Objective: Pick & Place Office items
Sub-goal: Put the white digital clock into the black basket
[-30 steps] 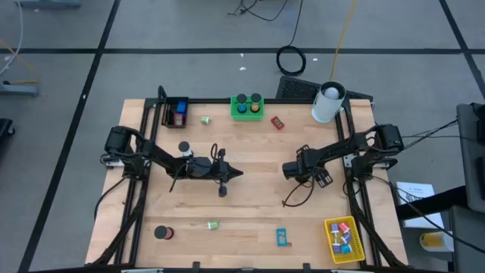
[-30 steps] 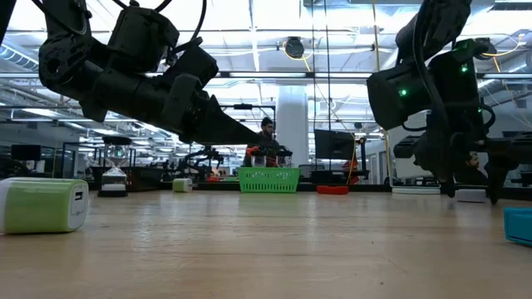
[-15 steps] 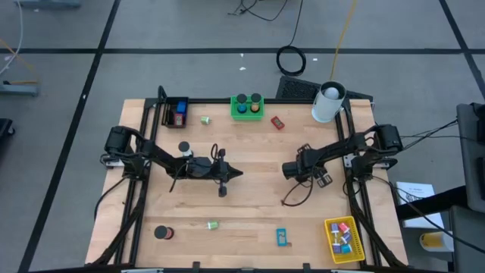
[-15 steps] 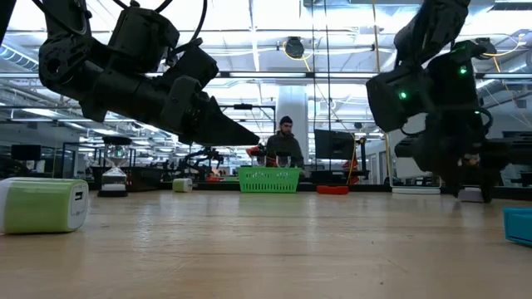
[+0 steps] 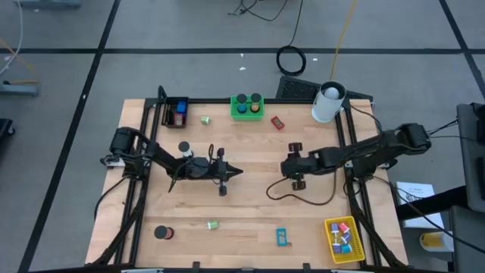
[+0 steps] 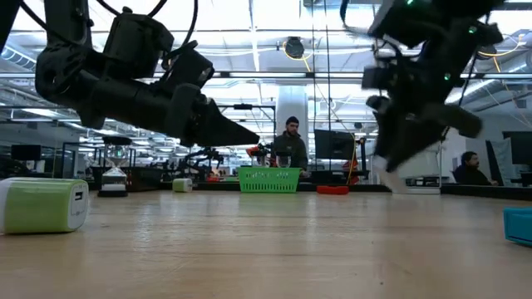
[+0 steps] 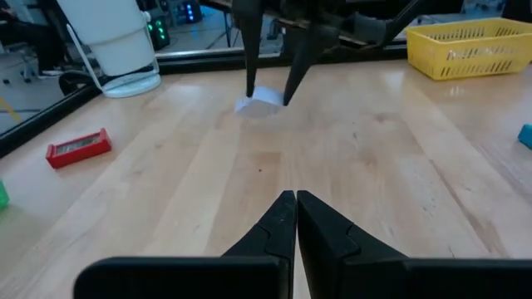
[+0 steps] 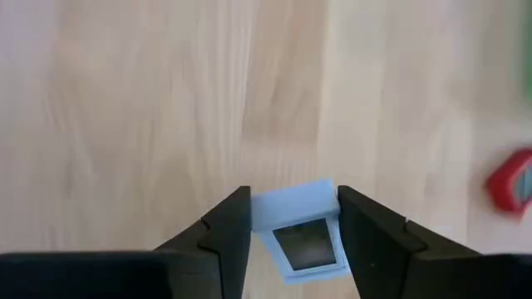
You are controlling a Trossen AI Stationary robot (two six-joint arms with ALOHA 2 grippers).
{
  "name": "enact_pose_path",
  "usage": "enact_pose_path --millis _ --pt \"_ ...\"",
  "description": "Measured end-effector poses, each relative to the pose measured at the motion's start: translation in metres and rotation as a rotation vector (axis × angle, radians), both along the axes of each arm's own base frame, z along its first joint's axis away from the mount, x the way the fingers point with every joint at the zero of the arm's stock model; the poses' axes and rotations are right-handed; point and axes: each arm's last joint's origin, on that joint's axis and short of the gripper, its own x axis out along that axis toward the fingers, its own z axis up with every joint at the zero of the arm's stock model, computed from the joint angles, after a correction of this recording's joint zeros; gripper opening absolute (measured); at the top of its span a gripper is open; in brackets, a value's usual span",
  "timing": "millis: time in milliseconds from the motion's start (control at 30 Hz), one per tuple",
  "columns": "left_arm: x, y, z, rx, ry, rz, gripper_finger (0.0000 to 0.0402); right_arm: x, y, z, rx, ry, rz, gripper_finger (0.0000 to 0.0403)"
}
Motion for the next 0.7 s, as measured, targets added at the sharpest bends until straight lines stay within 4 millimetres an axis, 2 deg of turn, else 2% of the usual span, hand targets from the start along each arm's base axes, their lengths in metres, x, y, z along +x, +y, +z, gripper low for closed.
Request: enact_pose_path --millis 233,367,533,700 --pt "0.003 0.002 -0.003 0.022 -0.022 -0.002 0.0021 -0.011 -0.001 -0.006 0.067 -0.646 0.008 0.0147" --pt "0.009 0.003 -0.001 0.041 -0.013 -0.004 0.0021 -0.022 -0.001 -0.009 0.137 -0.909 0.049 0.0153" --pt "0.027 0.001 0.008 0.039 0.001 -0.015 0.0039 -0.031 0.001 -0.009 0.206 -1.061 0.138 0.0148" --pt "0.049 -0.001 0.017 -0.004 0.070 0.025 0.0124 -0.026 0.004 -0.013 0.226 -1.048 0.170 0.0154"
